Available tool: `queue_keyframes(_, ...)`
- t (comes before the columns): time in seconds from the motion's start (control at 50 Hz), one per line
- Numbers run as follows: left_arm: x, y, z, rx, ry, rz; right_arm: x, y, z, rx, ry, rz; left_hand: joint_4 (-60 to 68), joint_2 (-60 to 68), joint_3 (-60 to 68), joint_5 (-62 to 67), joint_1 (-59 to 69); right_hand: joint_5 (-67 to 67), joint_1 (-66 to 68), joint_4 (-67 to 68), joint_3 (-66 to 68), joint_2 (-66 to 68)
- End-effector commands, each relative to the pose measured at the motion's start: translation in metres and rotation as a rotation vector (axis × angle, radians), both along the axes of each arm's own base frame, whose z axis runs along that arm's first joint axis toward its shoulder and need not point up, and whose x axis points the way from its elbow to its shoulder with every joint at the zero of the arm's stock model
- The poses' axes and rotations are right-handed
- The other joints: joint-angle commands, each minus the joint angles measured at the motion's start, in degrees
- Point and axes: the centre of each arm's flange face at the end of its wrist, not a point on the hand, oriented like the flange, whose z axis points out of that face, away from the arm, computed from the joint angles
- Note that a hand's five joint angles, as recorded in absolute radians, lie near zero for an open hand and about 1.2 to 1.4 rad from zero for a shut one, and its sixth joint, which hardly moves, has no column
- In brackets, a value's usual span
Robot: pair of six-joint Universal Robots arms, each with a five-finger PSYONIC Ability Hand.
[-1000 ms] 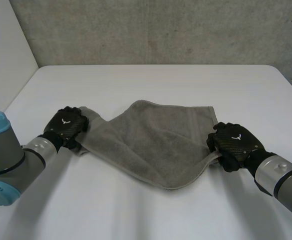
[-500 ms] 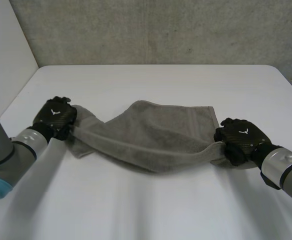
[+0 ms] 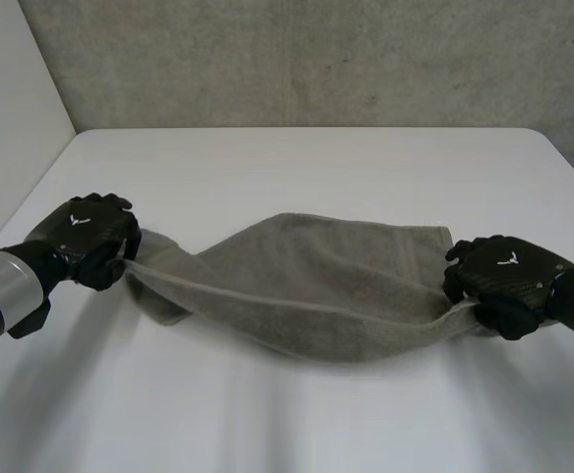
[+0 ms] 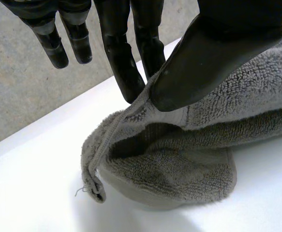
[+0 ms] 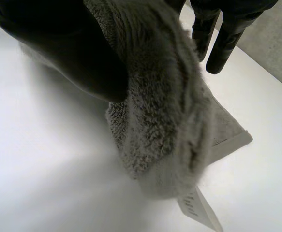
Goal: Fold the towel.
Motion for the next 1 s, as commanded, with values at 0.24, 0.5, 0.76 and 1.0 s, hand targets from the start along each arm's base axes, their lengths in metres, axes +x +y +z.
queue_keyframes(0.24, -0.048, -0.120, 0.061, -0.378, 0.132, -0.009, 0.086, -0.128, 0.107, -0.719, -0.056, -0.029, -2.88, 5.11, -2.46, 4.28, 4.67, 3.86, 5.38, -3.42, -0.38, 6.27)
queue_keyframes(0.5, -0.028, -0.094, 0.209, -0.764, 0.578, -0.007, 0.075, -0.101, 0.182, -0.828, -0.474, -0.063, -2.88, 5.11, -2.46, 4.28, 4.67, 3.86, 5.38, -3.42, -0.38, 6.27)
queue_keyframes(0.76, -0.013, -0.094, 0.103, -0.496, 0.403, -0.022, 0.049, -0.091, 0.102, -0.593, -0.321, -0.082, -2.88, 5.11, -2.46, 4.28, 4.67, 3.86, 5.38, -3.42, -0.38, 6.27)
queue_keyframes(1.0, -0.022, -0.040, -0.024, -0.163, 0.224, -0.113, 0.027, -0.059, -0.016, -0.262, -0.167, -0.052, -2.88, 5.11, -2.46, 4.28, 4.67, 3.86, 5.38, -3.42, -0.38, 6.27)
